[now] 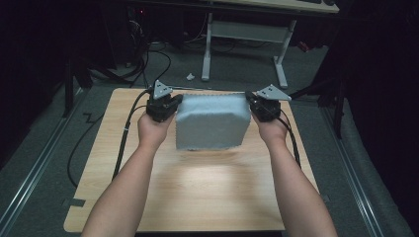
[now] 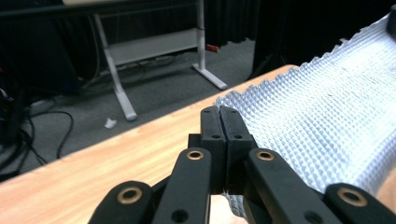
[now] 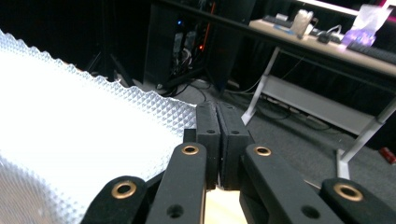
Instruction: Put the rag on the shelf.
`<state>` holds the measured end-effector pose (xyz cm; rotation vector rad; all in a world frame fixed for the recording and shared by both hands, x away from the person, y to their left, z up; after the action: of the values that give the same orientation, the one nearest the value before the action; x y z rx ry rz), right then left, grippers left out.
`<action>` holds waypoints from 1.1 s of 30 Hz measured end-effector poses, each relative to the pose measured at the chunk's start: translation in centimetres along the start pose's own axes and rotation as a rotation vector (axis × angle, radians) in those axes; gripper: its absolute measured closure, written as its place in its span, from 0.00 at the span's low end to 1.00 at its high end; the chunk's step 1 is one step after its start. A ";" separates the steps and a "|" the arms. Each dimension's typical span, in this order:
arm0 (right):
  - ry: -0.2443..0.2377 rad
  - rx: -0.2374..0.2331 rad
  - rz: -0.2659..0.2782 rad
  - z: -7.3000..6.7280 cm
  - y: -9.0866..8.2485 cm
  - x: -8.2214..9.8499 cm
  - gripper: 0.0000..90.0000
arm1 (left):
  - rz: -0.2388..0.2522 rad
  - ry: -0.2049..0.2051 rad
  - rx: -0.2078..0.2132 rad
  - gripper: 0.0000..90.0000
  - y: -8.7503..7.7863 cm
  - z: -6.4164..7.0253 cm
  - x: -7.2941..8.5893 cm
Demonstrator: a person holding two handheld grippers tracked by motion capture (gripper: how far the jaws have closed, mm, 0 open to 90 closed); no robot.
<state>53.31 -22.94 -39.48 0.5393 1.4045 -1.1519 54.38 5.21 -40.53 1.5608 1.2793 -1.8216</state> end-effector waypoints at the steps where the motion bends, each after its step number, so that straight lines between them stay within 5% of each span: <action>1: 0.002 -0.007 -0.005 0.0 0.1 0.3 1.00 | -0.005 -0.003 0.004 0.99 0.1 0.0 0.2; 16: 0.054 -0.069 -0.046 -1.6 -0.1 4.2 0.99 | -0.090 -0.045 0.089 0.99 0.1 0.9 4.8; 33: 0.072 -0.101 -0.088 -3.4 0.4 7.8 0.99 | -0.124 -0.102 0.143 0.99 0.5 1.8 8.8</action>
<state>50.38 -22.22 -47.48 0.4547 1.5526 -1.1345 51.36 5.55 -48.96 1.4675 1.2477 -2.0826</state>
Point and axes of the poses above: each handheld gripper's, and its own axes: y roughly forward along the jaws, x roughly out of its underside, z roughly to its right, the point moved 6 cm from there along y, roughly forward along the jaws, and after that the axes turned 5 degrees about -x, right-handed, at the moved point
